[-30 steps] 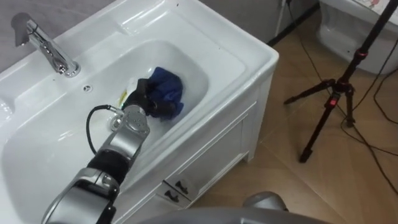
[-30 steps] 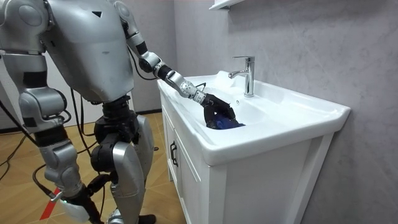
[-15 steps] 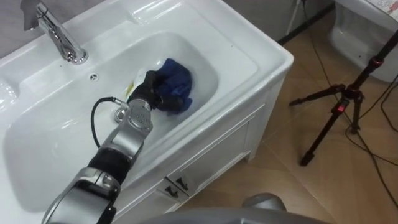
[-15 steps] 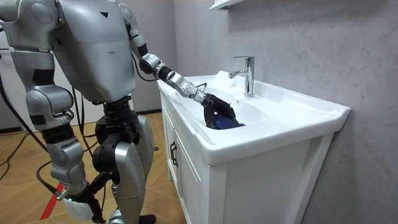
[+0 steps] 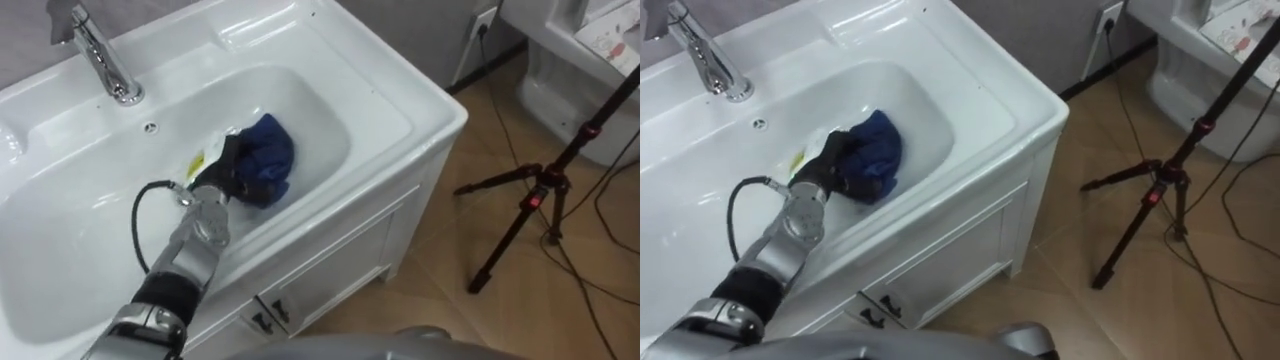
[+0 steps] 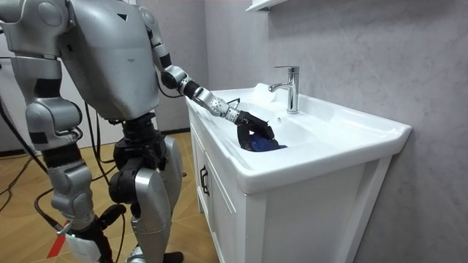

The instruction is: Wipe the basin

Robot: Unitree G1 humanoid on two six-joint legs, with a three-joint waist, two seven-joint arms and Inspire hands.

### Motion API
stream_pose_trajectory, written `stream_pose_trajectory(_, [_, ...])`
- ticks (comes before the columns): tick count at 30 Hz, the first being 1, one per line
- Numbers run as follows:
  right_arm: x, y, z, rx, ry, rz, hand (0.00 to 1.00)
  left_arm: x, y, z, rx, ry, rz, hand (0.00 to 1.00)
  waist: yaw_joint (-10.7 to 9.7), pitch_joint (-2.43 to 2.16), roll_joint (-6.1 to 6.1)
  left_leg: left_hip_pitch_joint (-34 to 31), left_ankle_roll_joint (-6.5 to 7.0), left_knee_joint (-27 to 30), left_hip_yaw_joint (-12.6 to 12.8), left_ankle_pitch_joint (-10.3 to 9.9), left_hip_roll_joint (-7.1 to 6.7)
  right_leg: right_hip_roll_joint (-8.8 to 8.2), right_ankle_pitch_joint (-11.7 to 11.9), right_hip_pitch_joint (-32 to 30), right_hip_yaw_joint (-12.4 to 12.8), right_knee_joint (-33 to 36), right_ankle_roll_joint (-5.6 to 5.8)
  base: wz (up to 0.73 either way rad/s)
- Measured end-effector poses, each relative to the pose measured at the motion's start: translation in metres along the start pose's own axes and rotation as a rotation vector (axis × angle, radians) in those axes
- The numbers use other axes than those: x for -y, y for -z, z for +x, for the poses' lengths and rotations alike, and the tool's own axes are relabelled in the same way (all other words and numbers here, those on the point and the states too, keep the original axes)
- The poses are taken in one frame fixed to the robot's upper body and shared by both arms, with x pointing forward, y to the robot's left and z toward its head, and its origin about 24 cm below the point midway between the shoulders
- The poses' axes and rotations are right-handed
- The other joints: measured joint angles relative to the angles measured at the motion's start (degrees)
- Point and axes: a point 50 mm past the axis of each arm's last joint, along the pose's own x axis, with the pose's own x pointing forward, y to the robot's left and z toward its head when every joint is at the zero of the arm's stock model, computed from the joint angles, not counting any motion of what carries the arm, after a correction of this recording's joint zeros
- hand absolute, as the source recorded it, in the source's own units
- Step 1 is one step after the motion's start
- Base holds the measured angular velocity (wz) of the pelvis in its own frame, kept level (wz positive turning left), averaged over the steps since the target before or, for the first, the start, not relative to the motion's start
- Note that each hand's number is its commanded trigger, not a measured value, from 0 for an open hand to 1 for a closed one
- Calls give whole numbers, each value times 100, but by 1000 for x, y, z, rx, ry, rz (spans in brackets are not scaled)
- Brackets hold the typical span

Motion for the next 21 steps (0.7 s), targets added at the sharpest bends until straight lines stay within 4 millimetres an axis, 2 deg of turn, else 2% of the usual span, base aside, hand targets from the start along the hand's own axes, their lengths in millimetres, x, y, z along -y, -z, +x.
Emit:
stream_pose_trajectory(1, [0, 0, 0, 1, -1, 0, 0, -2, 5, 0, -11, -18, 26, 100, 44, -2, -3, 8, -8, 2, 1, -5, 9, 10, -2, -1, 8, -1, -8, -6])
stream_pose_trajectory(6, [6, -5, -2, 7, 22, -23, 0, -31, 67, -10, -119, -161, 384, 100, 175, -17, 1, 23, -78, -17, -20, 15, 77, 93, 31, 4, 20, -16, -88, -4])
stream_pose_trajectory(7, [6, -5, -2, 3, 22, -28, 0, -33, 72, -11, -127, -172, 438, 100, 214, -17, 1, 37, -88, -22, -20, 15, 91, 108, 34, 14, 31, -16, -96, -13])
stream_pose_trajectory(8, [6, -4, -2, -7, 23, -36, 0, -37, 81, -14, -152, -183, 523, 100, 248, -24, 4, 74, -109, -24, -19, 10, 114, 134, 32, 47, 61, -17, -114, -15])
stream_pose_trajectory(9, [7, -4, -3, -18, 23, -38, 0, -41, 89, -16, -188, -186, 601, 100, 276, -48, 21, 109, -117, -19, -25, 9, 123, 144, 20, 74, 89, -23, -138, -15])
stream_pose_trajectory(12, [9, -3, -3, -21, 20, -7, 0, -42, 100, -20, -244, -180, 736, 100, 321, -78, 72, 199, -138, -19, -35, 7, 137, 150, -9, 134, 111, -12, -182, -16])
stream_pose_trajectory(16, [9, 1, -3, -41, 13, -8, 0, -43, 101, -22, -258, -171, 848, 100, 375, -88, 87, 220, -163, 17, -46, 24, 137, 155, -17, 168, 151, -16, -195, -6])
stream_pose_trajectory(17, [11, 2, -3, -46, 16, -7, 0, -42, 104, -24, -267, -161, 877, 100, 390, -104, 108, 254, -167, 17, -47, 27, 137, 165, -26, 176, 206, -18, -205, -24])
stream_pose_trajectory(18, [13, 3, -4, -49, 22, -5, 0, -39, 108, -28, -282, -147, 902, 100, 404, -144, 152, 283, -167, 17, -49, 27, 141, 177, -30, 194, 271, -19, -212, -28])
stream_pose_trajectory(19, [14, 3, -4, -50, 26, -5, 0, -37, 110, -30, -288, -140, 918, 100, 410, -158, 169, 292, -168, 17, -68, 27, 142, 180, -32, 223, 287, -16, -216, -20])
stream_pose_trajectory(21, [17, 4, -5, -56, 31, 2, 0, -37, 110, -31, -298, -133, 962, 100, 420, -156, 183, 321, -174, 23, -255, 31, 138, 178, -37, 274, 251, -18, -224, 2])
